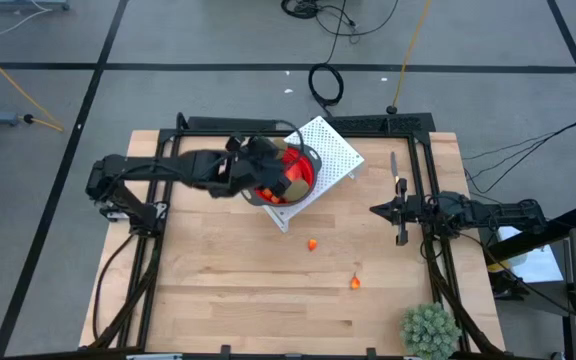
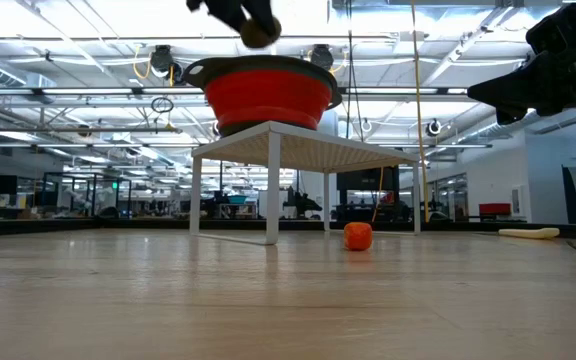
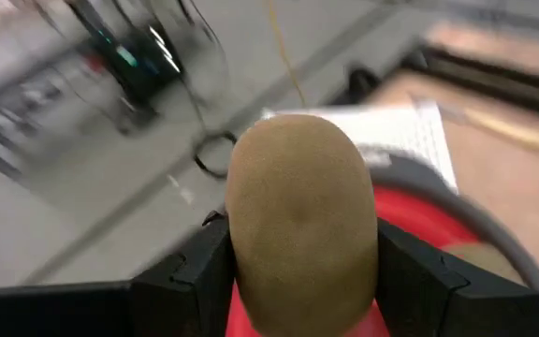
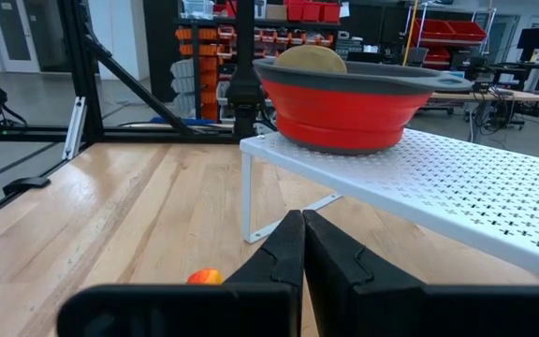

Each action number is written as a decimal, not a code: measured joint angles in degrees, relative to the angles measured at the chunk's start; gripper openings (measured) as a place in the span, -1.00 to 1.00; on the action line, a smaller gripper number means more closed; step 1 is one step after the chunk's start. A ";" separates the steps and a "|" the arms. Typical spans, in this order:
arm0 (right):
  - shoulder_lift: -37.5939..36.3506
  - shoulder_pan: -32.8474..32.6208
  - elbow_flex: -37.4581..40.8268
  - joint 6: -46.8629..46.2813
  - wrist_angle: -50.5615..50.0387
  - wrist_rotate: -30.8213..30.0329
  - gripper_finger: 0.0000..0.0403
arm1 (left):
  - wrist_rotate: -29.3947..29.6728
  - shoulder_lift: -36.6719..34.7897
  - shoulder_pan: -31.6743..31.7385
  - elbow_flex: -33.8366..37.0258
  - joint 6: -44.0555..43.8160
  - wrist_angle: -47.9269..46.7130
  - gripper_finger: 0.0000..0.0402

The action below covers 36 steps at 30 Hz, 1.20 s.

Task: Pick & Place Fruit
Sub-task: Put the kiwi into the red strainer bowl on the shelf

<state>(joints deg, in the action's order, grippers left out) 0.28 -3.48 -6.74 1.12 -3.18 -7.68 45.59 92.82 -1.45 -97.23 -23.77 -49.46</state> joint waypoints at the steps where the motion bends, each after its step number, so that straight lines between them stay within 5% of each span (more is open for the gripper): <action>1: 0.02 0.00 0.00 0.00 0.00 -0.01 -1.00 | -3.34 0.08 1.19 0.00 -0.11 -0.55 0.01; 7: 0.02 0.00 0.00 -0.01 0.02 -0.01 -1.00 | -21.11 0.03 8.07 0.00 3.41 -0.32 0.01; 17: 0.01 0.00 0.00 -0.04 0.02 0.01 -1.00 | -36.55 1.16 15.49 0.00 9.27 0.08 0.01; 36: 0.00 0.01 0.00 -0.90 0.00 0.15 -1.00 | -38.16 5.21 15.56 -0.04 12.97 -4.55 0.01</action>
<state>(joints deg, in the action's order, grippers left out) 0.27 -3.47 -6.74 0.22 -3.18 -7.53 7.43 98.03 14.12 -97.27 -10.80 -54.01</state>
